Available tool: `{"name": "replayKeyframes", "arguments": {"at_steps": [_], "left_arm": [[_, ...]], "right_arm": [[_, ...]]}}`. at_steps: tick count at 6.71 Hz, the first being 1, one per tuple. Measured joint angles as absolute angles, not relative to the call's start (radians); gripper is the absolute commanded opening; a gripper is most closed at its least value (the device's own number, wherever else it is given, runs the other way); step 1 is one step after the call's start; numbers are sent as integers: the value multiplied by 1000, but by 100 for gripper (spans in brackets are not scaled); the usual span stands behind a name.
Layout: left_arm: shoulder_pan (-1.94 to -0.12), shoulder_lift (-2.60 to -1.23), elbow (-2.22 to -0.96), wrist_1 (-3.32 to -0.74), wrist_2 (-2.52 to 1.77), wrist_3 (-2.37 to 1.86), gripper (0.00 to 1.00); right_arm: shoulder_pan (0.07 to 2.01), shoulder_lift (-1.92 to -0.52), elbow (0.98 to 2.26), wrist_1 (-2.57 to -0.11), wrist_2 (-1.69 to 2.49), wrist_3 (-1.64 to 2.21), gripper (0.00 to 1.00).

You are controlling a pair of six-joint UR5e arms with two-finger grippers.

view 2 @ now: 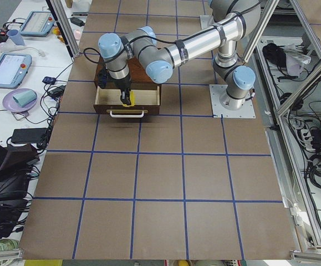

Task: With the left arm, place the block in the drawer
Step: 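Carry the yellow cube with the left gripper over the open drawer, then lower the cube into the drawer and open the left gripper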

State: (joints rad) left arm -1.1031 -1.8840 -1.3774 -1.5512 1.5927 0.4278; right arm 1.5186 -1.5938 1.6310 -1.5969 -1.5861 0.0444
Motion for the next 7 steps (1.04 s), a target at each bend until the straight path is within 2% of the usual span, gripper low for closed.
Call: {"name": "replayKeyframes", "arguments": {"at_steps": [3,6,7], "left_arm": [[-1167,-1897,-1411,-1520,1554,344,27],[-1170,-1932,-1512,-1344,1545,339,28],[-1170,-1943,-1530,-1311,1544,340,47]], "right_arm": [[1519,-1594,1631,-1597,-1586,45,100],[1519,-1594,1631,-1597,-1586,45,100],[1519,-1594,1631,-1597,-1586,44,100]]}}
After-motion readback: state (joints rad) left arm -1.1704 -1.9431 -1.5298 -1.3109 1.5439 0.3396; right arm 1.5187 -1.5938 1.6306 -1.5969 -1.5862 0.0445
